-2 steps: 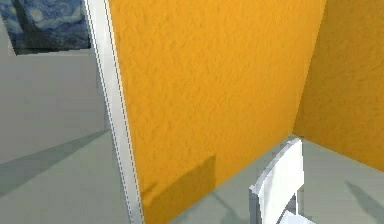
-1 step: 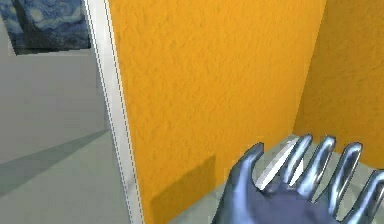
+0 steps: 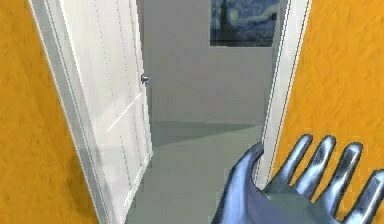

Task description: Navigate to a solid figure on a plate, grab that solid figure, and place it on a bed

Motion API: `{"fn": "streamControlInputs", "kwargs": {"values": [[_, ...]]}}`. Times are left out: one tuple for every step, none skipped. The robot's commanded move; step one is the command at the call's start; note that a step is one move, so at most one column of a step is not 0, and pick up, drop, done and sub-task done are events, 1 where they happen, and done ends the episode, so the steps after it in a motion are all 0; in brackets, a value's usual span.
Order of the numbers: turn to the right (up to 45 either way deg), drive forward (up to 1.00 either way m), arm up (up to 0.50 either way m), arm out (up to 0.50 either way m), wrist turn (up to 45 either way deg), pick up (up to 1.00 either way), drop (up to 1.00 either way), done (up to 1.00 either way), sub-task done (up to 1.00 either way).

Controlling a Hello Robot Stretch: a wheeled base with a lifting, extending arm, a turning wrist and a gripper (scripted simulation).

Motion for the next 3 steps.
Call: {"fn": "streamControlInputs", "kwargs": {"values": [[-3.0, 0.00, 0.00, 0.00, 0.0, 0.00, 0.00, 0.00, 0.00], [0.0, 0.90, 0.00, 0.00, 0.0, 0.00, 0.00, 0.00, 0.00], [0.0, 0.15, 0.00, 0.00, 0.0, 0.00, 0.00, 0.00, 0.00]]}}
